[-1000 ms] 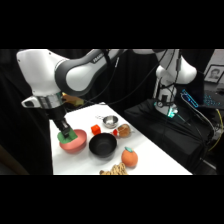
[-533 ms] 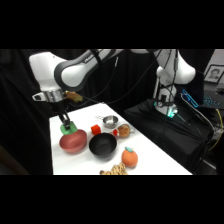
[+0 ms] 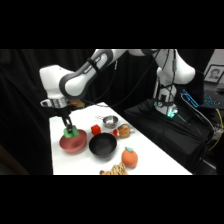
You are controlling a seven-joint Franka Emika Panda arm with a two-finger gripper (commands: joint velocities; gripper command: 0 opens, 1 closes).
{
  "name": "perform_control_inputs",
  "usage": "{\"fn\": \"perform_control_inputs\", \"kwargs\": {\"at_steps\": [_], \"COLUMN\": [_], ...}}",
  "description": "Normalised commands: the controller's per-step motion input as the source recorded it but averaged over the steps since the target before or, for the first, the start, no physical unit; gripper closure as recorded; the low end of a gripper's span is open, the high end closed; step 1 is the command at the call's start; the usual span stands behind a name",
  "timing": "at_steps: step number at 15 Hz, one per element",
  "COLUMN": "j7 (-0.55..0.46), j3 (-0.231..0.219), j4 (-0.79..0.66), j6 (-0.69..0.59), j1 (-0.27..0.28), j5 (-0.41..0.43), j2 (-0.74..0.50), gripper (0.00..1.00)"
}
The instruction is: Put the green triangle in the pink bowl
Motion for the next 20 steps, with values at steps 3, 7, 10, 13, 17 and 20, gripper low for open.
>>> {"fn": "perform_control_inputs", "kwargs": {"at_steps": [3, 7, 10, 13, 17, 20], "j7": [0.03, 0.02, 0.04, 0.05, 0.12, 0.16], "j3": [0.004, 0.006, -0.006, -0.02, -0.085, -0.105], "j4": [0.03, 0.06, 0.06, 0.05, -0.02, -0.13], "j6": [0.23, 0.17, 0.13, 0.09, 0.05, -0.01], "j1": [-0.021, -0.03, -0.013, 0.006, 0.062, 0.085], "j5": [0.105, 0.087, 0.062, 0.042, -0.03, -0.065], "j2": [0.14, 0.09, 0.05, 0.01, -0.07, -0.21], "gripper": [0.96, 0.74, 0.45, 0.19, 0.0, 0.0]}}
